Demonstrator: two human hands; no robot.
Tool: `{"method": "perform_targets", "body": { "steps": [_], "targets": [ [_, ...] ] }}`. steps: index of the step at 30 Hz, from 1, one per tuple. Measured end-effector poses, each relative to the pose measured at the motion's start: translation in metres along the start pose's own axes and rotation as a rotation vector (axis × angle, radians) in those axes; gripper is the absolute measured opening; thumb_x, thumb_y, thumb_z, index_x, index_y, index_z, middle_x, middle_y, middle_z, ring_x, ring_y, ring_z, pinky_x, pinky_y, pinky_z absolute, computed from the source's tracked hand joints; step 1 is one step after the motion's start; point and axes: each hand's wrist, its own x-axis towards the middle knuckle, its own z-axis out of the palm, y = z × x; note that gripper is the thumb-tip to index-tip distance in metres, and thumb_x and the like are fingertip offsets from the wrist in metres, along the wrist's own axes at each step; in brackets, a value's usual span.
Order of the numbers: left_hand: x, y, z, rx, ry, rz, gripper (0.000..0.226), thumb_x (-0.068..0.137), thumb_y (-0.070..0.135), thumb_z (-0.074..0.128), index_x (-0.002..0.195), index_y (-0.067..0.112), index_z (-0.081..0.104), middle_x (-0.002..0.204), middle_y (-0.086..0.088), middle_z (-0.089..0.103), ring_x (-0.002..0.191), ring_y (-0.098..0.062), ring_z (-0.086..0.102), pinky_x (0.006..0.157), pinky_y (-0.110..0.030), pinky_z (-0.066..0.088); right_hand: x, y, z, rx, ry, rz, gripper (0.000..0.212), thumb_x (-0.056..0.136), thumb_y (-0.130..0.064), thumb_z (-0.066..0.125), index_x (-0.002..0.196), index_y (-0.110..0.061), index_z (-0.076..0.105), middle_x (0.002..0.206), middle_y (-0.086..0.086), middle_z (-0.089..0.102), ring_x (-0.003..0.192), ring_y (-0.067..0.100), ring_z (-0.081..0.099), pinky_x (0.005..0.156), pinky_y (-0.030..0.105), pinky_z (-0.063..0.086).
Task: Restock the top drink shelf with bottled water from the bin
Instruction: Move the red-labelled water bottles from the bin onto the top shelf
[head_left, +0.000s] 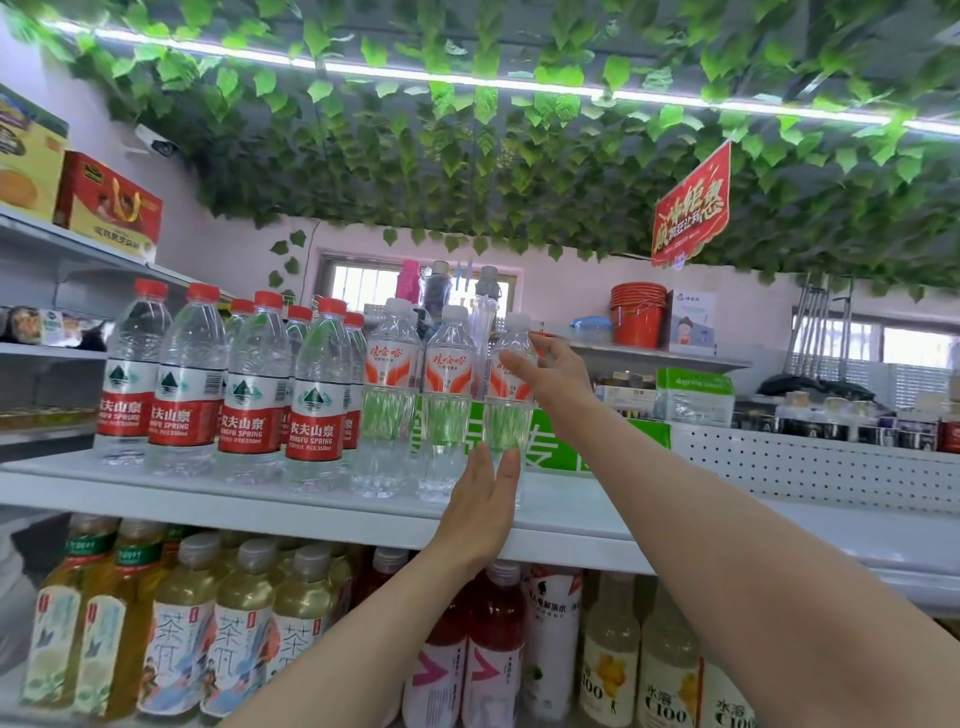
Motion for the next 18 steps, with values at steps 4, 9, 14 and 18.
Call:
{"method": "perform_targets", "body": {
  "steps": [4, 9, 14, 18],
  "targets": [
    [-0.003, 0.002, -0.002, -0.028, -0.005, -0.002, 0.080, 0.094, 0.073, 0.015, 0.159, 0.030, 0.000, 0.165, 0.014, -0.008, 0.152, -0.007, -0.004, 0.125, -0.042, 0.002, -0.010, -0.007, -0.002, -0.137, -0.003, 0.004, 0.069, 0.088, -0.040, 0.078, 0.148, -0.023, 0.048, 0.132, 0.001, 0.058, 0.099, 0.018, 0.066, 0.103, 0.043, 0.049],
    [-0.021, 0.005, -0.022, -0.025, 0.031, 0.042, 0.078, 0.095, 0.072, 0.018, 0.160, 0.029, 0.011, 0.166, 0.012, 0.005, 0.152, -0.007, 0.003, 0.125, -0.037, 0.005, -0.034, -0.022, -0.007, -0.340, 0.101, 0.031, 0.066, 0.088, -0.045, 0.076, 0.142, -0.016, 0.052, 0.137, 0.006, 0.061, 0.121, 0.026, 0.059, 0.102, 0.039, 0.048],
    [-0.057, 0.009, -0.067, 0.093, 0.158, 0.047, 0.078, 0.097, 0.068, 0.028, 0.159, 0.021, 0.017, 0.166, 0.001, 0.016, 0.152, -0.018, 0.013, 0.121, -0.039, 0.013, -0.078, -0.044, -0.006, -0.453, 0.032, 0.031, 0.071, 0.085, -0.044, 0.080, 0.144, -0.018, 0.051, 0.139, 0.002, 0.061, 0.123, 0.024, 0.060, 0.108, 0.045, 0.047],
    [-0.092, 0.010, -0.104, 0.192, 0.244, 0.054, 0.077, 0.097, 0.065, 0.039, 0.157, 0.020, 0.023, 0.163, -0.003, 0.024, 0.150, -0.024, 0.021, 0.119, -0.042, 0.020, -0.125, -0.066, 0.001, -0.610, -0.018, -0.049, 0.068, 0.085, -0.043, 0.079, 0.144, -0.023, 0.052, 0.143, 0.008, 0.058, 0.125, 0.028, 0.058, 0.108, 0.043, 0.047]
  ]
}}
